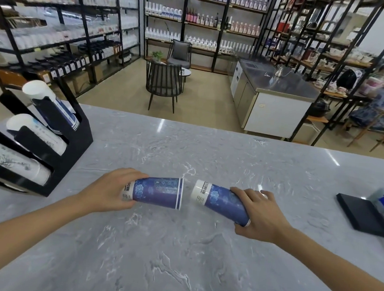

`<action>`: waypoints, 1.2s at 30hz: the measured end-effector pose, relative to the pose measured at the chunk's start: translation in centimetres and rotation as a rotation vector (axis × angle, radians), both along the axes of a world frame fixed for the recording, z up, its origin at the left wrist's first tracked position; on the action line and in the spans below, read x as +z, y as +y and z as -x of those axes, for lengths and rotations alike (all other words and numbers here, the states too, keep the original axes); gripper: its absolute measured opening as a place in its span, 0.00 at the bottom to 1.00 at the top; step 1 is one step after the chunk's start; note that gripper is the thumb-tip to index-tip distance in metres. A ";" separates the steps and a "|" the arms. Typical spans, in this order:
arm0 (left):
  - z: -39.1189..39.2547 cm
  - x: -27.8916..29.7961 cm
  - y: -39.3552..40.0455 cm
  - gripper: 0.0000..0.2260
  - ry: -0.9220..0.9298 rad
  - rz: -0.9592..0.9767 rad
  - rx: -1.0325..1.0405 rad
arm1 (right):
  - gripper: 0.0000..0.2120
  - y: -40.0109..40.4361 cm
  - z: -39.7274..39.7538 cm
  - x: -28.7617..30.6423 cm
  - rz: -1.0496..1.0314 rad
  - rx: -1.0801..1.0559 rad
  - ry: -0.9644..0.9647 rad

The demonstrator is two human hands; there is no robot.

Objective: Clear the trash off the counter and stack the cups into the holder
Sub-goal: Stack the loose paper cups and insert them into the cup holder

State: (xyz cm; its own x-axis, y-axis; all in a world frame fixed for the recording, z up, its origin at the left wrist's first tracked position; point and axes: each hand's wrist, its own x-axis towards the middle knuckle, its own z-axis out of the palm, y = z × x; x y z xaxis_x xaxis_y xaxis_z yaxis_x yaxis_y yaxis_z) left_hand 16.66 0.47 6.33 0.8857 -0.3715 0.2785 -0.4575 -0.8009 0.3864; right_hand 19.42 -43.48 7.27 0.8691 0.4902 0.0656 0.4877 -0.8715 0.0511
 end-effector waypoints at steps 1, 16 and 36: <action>0.1 0.2 0.1 0.31 -0.015 -0.008 -0.005 | 0.44 0.3 -0.1 0.6 0.002 0.034 -0.017; 2.8 2.4 -0.9 0.29 -0.132 -0.009 -0.057 | 0.49 7.2 1.1 2.1 -0.105 0.325 -0.005; 10.8 1.4 3.2 0.32 -0.080 0.161 0.191 | 0.29 21.2 2.1 4.0 -0.532 0.991 -0.169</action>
